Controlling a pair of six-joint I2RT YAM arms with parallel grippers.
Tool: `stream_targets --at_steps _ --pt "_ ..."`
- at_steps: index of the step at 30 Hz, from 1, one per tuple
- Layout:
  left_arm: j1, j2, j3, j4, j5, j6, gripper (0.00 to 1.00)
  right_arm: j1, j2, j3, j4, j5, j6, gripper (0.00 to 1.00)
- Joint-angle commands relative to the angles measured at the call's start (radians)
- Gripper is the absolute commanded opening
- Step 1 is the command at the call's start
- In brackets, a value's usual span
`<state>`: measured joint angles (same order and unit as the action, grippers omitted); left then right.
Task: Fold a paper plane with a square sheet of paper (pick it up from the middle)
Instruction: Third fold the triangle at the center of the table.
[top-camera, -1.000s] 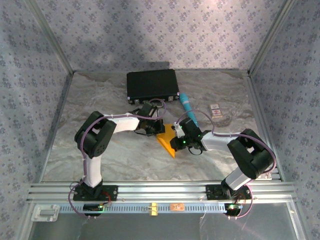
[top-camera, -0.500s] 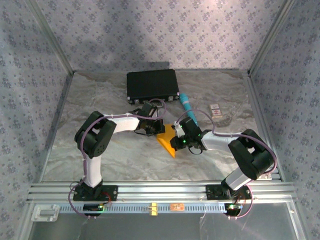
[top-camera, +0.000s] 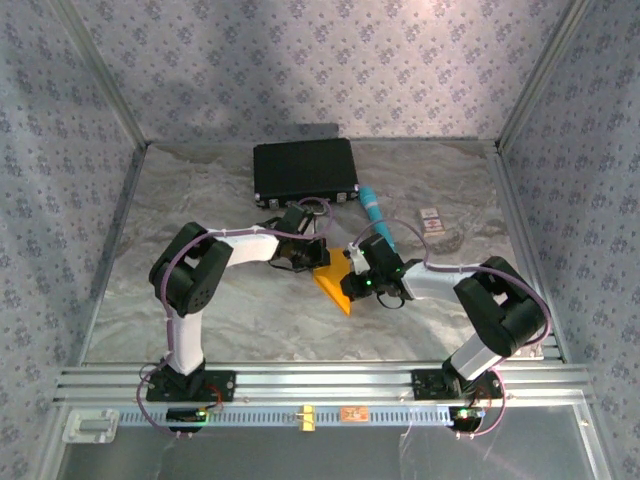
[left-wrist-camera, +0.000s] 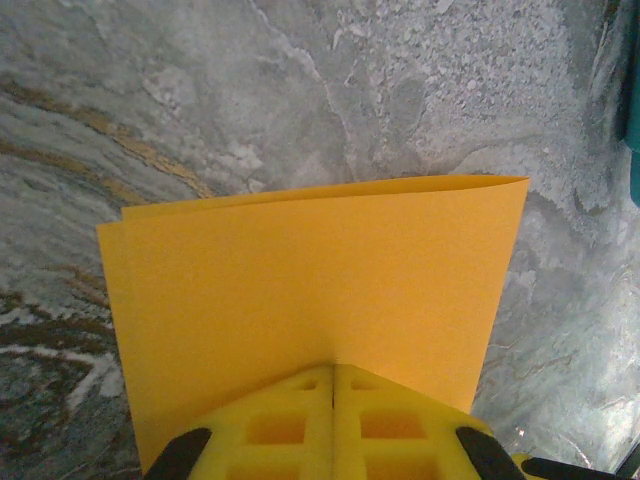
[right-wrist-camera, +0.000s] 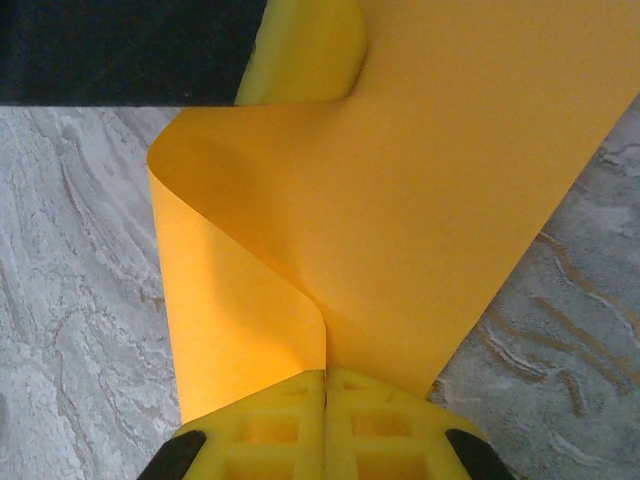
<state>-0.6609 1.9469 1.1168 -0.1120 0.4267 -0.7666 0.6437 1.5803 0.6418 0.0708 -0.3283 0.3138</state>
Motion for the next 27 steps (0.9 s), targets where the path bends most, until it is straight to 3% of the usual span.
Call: stream_targets --at_steps 1,16,19,23,27 --pt "-0.007 0.024 -0.003 -0.081 -0.008 0.028 0.04 -0.004 0.023 -0.009 -0.004 0.014 -0.001 0.02" --pt "-0.015 -0.162 -0.008 -0.071 -0.045 0.041 0.18 -0.005 0.026 -0.016 -0.002 0.015 0.010 0.02" --pt "-0.038 -0.214 -0.073 0.001 -0.030 -0.023 0.14 -0.004 0.027 -0.016 -0.005 0.019 0.013 0.02" --pt "-0.076 -0.246 -0.176 0.141 0.016 -0.142 0.00 -0.005 0.023 -0.017 -0.003 0.024 0.016 0.02" --pt "-0.094 -0.242 -0.282 0.332 0.056 -0.279 0.00 -0.004 0.020 -0.018 -0.006 0.025 0.016 0.02"
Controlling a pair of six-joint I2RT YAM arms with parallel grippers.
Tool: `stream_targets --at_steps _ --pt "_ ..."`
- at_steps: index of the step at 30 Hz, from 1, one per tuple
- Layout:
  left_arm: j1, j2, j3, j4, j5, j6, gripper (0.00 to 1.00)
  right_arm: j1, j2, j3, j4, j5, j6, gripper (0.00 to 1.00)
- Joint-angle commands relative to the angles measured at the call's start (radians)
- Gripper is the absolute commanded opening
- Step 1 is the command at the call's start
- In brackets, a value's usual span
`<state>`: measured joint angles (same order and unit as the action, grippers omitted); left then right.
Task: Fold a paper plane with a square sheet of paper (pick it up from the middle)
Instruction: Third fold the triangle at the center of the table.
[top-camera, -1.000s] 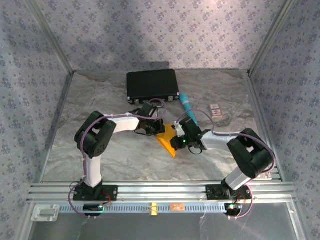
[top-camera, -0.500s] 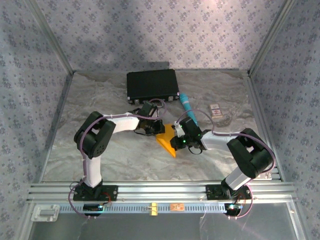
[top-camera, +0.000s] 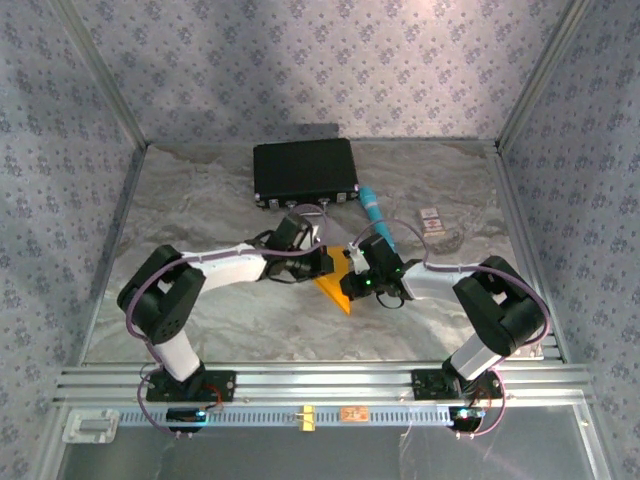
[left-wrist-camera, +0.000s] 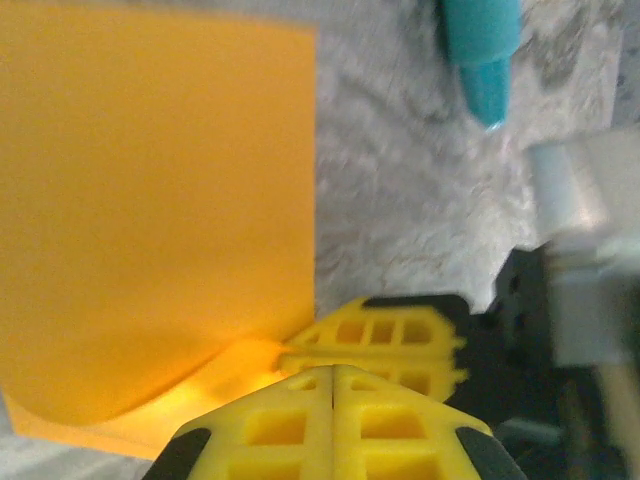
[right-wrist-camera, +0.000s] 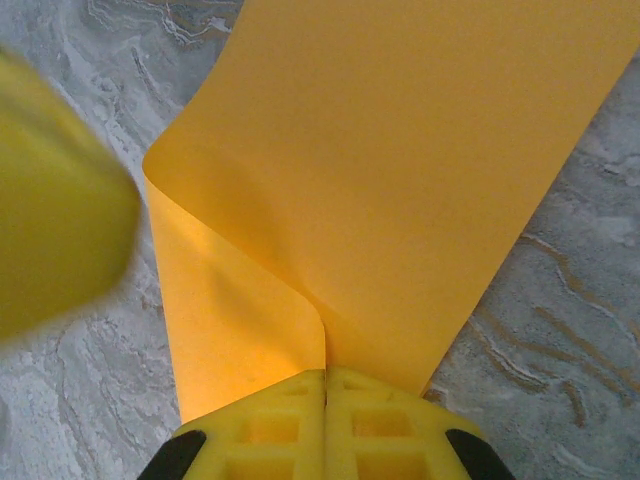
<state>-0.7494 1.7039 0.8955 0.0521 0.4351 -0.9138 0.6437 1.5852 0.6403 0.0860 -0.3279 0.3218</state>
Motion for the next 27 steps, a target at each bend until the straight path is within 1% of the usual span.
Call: stream_targets --at_steps 1,5,13,17,27 --pt "-0.007 0.001 -0.082 0.213 0.051 -0.161 0.00 -0.005 0.015 -0.016 -0.022 0.025 0.009 0.02" --pt "-0.008 0.003 -0.122 0.241 0.029 -0.185 0.00 -0.005 0.015 -0.017 -0.020 0.025 0.011 0.02" --pt "-0.013 0.035 -0.122 0.244 0.033 -0.187 0.00 -0.005 0.022 -0.017 -0.021 0.024 0.010 0.02" --pt "-0.015 0.045 -0.124 0.210 0.021 -0.181 0.00 -0.004 0.021 -0.016 -0.019 0.024 0.010 0.02" --pt "-0.017 0.088 -0.173 0.224 -0.013 -0.160 0.00 -0.005 0.014 -0.019 -0.020 0.027 0.013 0.02"
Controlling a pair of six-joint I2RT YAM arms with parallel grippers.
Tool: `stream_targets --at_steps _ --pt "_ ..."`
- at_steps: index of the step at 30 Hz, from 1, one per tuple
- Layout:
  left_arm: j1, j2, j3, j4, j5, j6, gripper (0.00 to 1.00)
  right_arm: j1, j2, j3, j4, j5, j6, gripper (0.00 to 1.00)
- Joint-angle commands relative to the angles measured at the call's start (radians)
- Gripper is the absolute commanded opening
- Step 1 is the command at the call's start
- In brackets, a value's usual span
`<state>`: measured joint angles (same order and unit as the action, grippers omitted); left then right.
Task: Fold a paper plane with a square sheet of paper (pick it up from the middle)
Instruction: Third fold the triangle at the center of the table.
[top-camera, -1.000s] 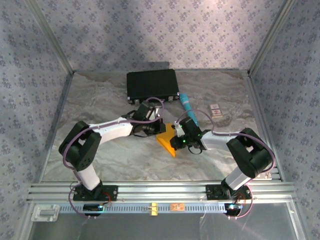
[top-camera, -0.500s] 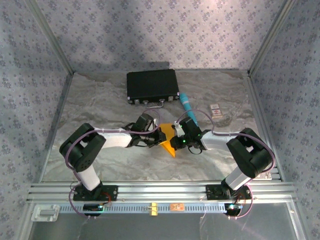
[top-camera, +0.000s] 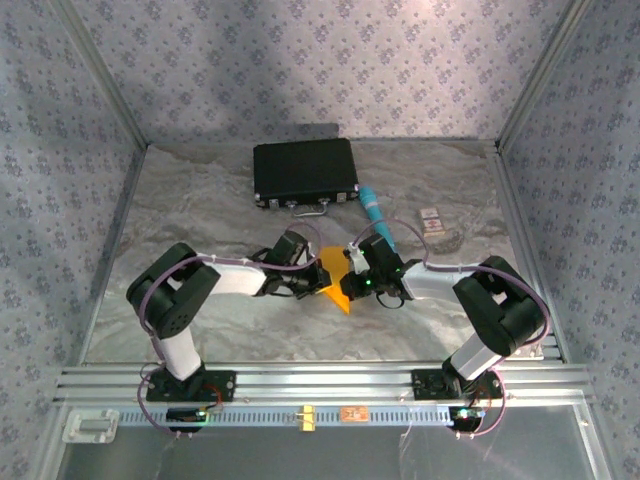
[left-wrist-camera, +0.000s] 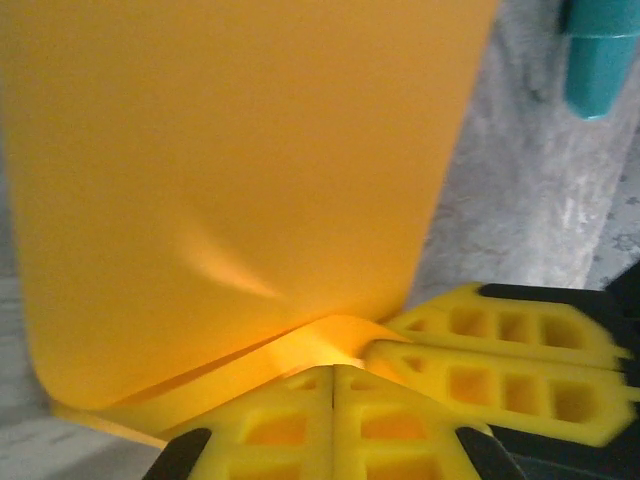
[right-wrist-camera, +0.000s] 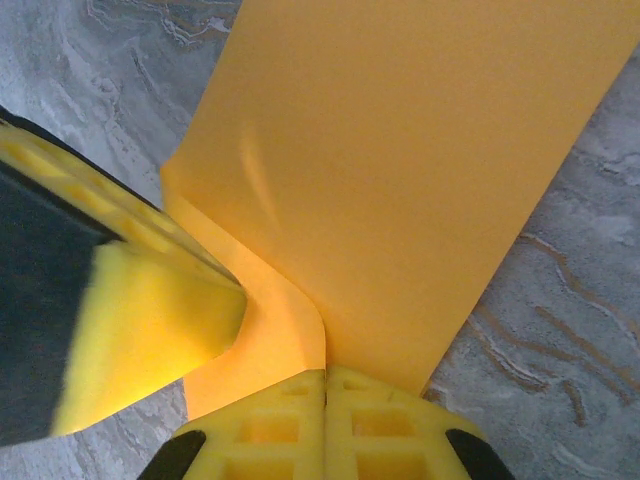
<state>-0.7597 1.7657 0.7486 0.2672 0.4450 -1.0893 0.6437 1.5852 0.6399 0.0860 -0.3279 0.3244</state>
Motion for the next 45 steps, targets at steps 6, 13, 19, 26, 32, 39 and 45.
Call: stream_targets --at_steps 6,13,19,26,32,39,45 --pt "-0.007 0.045 -0.032 -0.008 -0.034 0.020 0.00 -0.004 0.011 -0.019 -0.014 0.010 0.011 0.02" --pt "-0.007 0.038 -0.018 -0.067 -0.050 0.050 0.00 -0.020 -0.060 0.021 -0.066 -0.018 0.038 0.21" --pt "-0.007 0.039 -0.013 -0.069 -0.049 0.055 0.00 -0.065 -0.191 0.024 -0.172 -0.095 0.095 0.39" --pt "-0.007 0.037 -0.008 -0.073 -0.049 0.058 0.00 -0.004 -0.145 0.024 -0.179 -0.252 0.216 0.11" --pt "-0.007 0.037 -0.006 -0.080 -0.053 0.062 0.00 0.035 -0.078 0.067 -0.190 -0.208 0.235 0.01" --pt "-0.007 0.038 0.000 -0.088 -0.052 0.066 0.00 0.051 -0.025 0.098 -0.193 -0.200 0.243 0.01" --pt "-0.006 0.040 0.005 -0.091 -0.052 0.066 0.00 0.062 0.019 0.107 -0.206 -0.173 0.248 0.00"
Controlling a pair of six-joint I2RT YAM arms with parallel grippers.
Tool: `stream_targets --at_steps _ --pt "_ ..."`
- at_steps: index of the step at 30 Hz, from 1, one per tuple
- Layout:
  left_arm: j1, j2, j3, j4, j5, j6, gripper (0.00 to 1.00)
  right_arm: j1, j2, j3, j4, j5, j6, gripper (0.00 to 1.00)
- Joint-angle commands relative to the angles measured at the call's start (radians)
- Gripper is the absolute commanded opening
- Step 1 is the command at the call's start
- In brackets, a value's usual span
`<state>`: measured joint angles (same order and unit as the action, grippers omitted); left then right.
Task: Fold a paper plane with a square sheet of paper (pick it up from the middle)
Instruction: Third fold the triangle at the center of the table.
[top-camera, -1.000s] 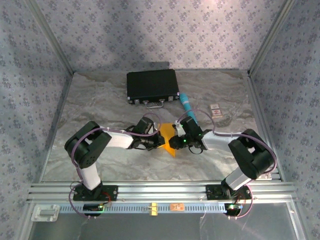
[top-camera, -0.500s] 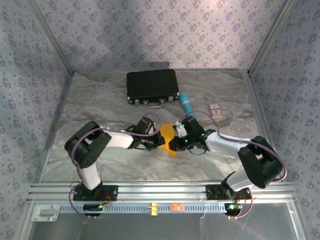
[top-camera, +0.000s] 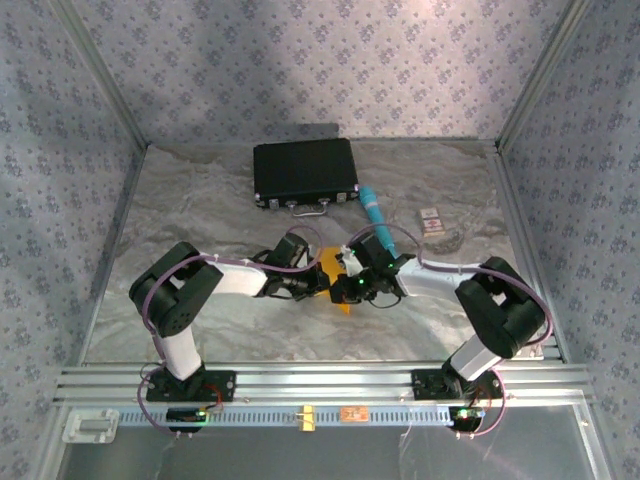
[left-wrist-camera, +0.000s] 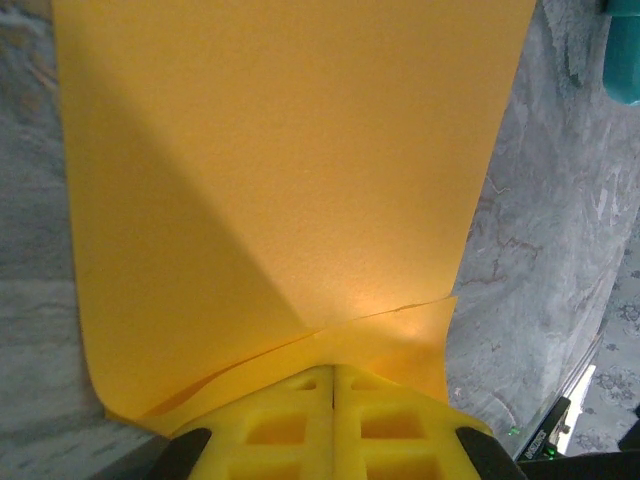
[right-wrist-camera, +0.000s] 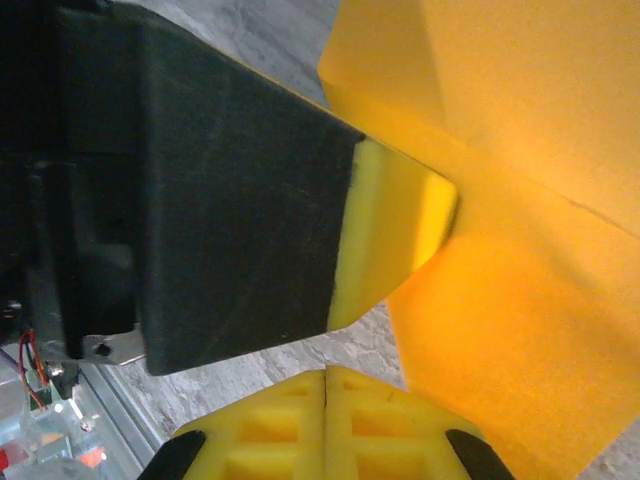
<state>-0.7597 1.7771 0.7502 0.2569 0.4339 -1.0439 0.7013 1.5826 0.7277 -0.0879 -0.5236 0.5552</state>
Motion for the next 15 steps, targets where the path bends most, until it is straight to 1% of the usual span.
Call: stream_targets --at_steps 1,3,7,15 --pt "-0.007 0.028 0.003 -0.080 -0.041 0.021 0.00 0.004 0.025 0.019 -0.032 0.027 0.016 0.00" --pt "-0.007 0.027 0.003 -0.083 -0.043 0.021 0.00 0.001 0.035 0.018 -0.047 0.043 0.007 0.00" --pt "-0.006 0.025 0.003 -0.087 -0.044 0.023 0.00 -0.005 0.044 -0.004 -0.048 0.034 0.000 0.00" --pt "-0.005 0.027 0.004 -0.094 -0.049 0.024 0.00 -0.023 0.012 -0.053 -0.039 0.024 -0.001 0.01"
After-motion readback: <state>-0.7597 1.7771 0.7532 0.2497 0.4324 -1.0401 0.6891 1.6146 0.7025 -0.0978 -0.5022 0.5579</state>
